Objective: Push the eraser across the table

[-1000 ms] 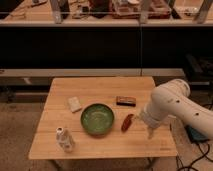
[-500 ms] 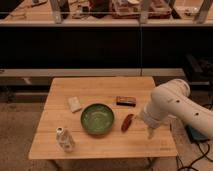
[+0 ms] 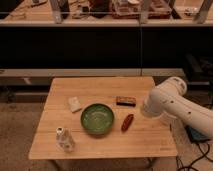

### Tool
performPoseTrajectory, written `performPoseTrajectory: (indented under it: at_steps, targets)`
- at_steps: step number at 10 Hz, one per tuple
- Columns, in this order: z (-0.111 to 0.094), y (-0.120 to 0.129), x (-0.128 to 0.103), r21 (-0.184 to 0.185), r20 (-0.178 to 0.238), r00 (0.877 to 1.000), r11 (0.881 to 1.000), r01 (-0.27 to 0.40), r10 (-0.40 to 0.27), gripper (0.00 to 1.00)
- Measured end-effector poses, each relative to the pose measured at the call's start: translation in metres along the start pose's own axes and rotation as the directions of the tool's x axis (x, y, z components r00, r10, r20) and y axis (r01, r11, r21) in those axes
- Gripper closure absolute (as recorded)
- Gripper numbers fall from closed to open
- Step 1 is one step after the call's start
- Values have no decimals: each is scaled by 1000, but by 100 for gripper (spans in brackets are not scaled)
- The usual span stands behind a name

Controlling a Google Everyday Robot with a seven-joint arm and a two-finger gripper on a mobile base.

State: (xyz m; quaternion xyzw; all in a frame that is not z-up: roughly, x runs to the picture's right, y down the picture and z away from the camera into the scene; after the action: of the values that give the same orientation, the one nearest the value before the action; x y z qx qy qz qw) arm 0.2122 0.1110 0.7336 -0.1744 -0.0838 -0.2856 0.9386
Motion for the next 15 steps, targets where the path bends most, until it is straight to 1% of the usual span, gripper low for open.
performPoseTrajectory:
  at_steps: [1,2,3,4,5,6,7,8,10,11,13,15]
  targets:
    - [14,-9,7,40,-14,1000,999,-15,15,99]
    - [22,-15,8,62,-14,1000,998,-22,23,100]
    - [36,-23,9,88,-19,999,996,-26,28,100]
    - [48,-28,10,97,-23,999,995,-28,31,100]
    - [64,-31,11,91,-29,999,995,-27,30,100]
    - [81,-32,14,63,-35,999,998,-22,24,100]
    - [104,-32,20,15,-42,999,1000,-22,23,100]
    - [119,-34,22,-15,-42,999,1000,-23,22,100]
    - [139,-40,28,-51,-23,999,998,-48,47,100]
    - [151,-42,33,-68,3,997,995,-72,72,100]
    - [161,-47,29,-81,49,995,993,-86,90,100]
    - [161,-45,30,-84,52,994,992,-90,95,100]
